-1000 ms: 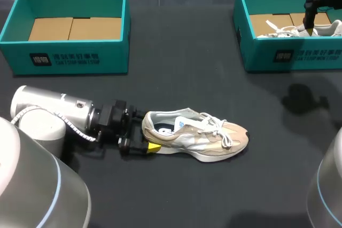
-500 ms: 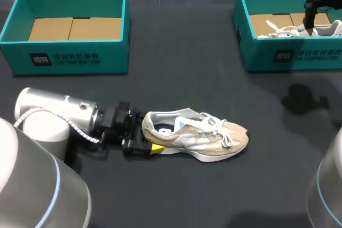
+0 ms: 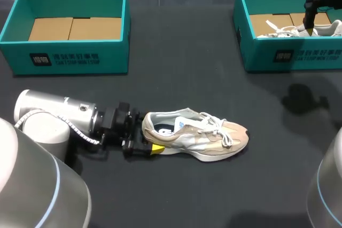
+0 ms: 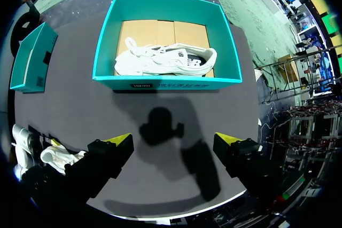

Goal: Take the shoe out of the shoebox, open the shoe tongue, remove and reinsert the insole, then place the shoe into the shoebox

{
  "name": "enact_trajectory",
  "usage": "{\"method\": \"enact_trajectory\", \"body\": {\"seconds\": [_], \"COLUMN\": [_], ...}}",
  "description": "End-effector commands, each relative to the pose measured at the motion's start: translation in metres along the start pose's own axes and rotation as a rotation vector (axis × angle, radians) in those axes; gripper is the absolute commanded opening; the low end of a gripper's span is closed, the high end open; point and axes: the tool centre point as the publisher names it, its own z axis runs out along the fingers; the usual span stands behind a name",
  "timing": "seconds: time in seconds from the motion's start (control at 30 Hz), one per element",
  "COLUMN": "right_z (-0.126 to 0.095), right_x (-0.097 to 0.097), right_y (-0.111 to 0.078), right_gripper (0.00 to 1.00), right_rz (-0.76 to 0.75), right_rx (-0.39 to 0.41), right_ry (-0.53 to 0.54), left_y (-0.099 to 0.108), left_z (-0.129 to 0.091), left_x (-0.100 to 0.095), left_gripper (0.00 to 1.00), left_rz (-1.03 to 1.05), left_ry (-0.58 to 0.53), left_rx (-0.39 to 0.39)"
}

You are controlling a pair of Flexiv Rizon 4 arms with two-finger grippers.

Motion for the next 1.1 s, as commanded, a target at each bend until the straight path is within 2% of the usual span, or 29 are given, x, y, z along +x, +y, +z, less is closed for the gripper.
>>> {"method": "enact_trajectory", "body": {"seconds": [0.03, 0.53, 0.6, 0.8, 1.03, 1.1], "right_z": [0.000, 0.000, -0.004, -0.027, -0.048, -0.051], "right_x": [0.000, 0.000, 0.009, 0.051, 0.119, 0.142], "right_y": [0.000, 0.000, -0.005, -0.033, -0.069, -0.079], "right_gripper": [1.00, 1.00, 1.00, 1.00, 1.00, 1.00], "right_rz": [0.001, 0.001, 0.025, 0.075, 0.082, 0.050], "right_rx": [0.000, 0.000, 0.007, -0.004, -0.006, 0.009], "right_ry": [-0.001, -0.001, -0.014, -0.007, -0.037, 0.006], "left_y": [0.005, 0.005, 0.005, 0.005, 0.005, 0.005], "left_z": [0.002, 0.002, 0.002, 0.002, 0.002, 0.002], "left_x": [0.003, 0.003, 0.003, 0.003, 0.003, 0.003], "left_gripper": [0.00, 0.00, 0.00, 0.00, 0.00, 0.00], "left_rz": [-0.003, -0.003, -0.003, -0.003, -0.003, -0.003], "left_ry": [0.002, 0.002, 0.002, 0.002, 0.002, 0.002], "left_rx": [-0.008, -0.008, -0.008, -0.008, -0.008, -0.008]}}
